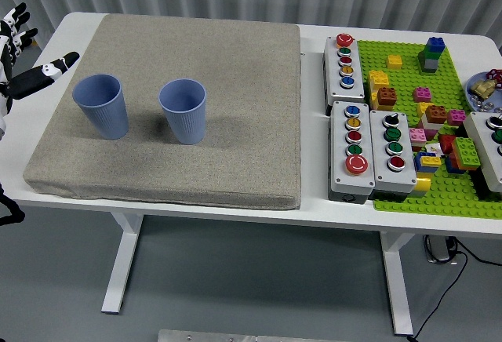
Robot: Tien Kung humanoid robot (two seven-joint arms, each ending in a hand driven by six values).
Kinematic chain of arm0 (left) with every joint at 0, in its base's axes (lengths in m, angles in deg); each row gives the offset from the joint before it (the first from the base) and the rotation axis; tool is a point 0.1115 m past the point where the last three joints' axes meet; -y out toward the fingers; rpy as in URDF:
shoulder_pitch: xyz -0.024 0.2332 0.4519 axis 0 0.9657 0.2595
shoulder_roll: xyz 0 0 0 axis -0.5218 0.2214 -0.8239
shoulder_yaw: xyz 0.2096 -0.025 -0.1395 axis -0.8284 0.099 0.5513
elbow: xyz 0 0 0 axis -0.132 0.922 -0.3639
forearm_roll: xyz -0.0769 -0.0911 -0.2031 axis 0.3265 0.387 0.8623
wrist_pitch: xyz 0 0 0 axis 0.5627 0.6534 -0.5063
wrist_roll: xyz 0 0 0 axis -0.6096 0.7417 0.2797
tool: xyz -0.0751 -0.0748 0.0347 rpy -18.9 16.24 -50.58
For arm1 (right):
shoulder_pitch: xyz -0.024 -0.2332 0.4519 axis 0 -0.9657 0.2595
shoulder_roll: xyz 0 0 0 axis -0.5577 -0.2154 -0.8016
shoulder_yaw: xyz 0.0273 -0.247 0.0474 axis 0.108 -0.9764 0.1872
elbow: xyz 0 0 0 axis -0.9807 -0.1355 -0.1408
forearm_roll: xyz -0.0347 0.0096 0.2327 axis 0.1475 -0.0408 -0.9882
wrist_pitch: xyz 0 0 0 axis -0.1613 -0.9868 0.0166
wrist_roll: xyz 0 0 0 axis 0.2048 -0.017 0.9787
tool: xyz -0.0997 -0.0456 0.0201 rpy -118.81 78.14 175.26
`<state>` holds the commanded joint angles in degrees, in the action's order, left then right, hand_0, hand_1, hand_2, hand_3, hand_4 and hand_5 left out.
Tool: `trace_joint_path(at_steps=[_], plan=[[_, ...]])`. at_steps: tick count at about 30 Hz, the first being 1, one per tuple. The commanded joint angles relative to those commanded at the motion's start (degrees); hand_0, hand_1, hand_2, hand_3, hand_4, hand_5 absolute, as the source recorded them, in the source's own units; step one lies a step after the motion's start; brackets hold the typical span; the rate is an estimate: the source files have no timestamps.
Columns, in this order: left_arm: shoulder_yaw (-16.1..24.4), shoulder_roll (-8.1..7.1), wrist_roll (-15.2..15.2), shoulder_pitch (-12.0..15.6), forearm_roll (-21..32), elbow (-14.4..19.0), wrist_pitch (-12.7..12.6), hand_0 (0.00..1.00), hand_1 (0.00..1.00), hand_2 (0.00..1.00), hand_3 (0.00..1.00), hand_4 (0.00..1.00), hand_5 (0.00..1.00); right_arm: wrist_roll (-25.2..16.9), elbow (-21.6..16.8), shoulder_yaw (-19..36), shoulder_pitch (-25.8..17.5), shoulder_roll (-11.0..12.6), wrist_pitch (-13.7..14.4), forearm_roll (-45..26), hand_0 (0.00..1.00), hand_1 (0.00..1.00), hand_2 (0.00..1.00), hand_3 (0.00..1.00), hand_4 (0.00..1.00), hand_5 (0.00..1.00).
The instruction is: Pick cup pour cup place
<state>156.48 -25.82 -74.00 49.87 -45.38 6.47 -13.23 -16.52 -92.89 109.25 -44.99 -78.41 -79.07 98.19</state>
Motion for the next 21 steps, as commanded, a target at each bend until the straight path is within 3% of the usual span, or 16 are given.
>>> trace_joint_path(at_steps=[6,14,21], plan=[[-1.9,-2.13,0.5,4.6,1.8,1.0,0.8,0.901,0.905,0.998,0.998,0.975,0.358,0.0,0.0,0.1,0.0,0.1,-0.2,0.1,0.745,0.716,0.775,0.614,0.171,0.212],[-4.7,-1.93,0.6,7.8,1.7,-0.1,1.0,0.899,0.903,0.998,0.998,0.973,0.373,0.3,0.0,0.5,0.1,0.1,-0.3,0.9,0.745,0.715,0.774,0.614,0.171,0.213],[-6.7,-1.02,1.1,8.7,1.7,-2.4,1.0,0.895,0.902,0.998,0.998,0.974,0.384,0.3,0.0,0.3,0.3,0.0,-0.3,0.5,0.745,0.714,0.774,0.614,0.170,0.214]])
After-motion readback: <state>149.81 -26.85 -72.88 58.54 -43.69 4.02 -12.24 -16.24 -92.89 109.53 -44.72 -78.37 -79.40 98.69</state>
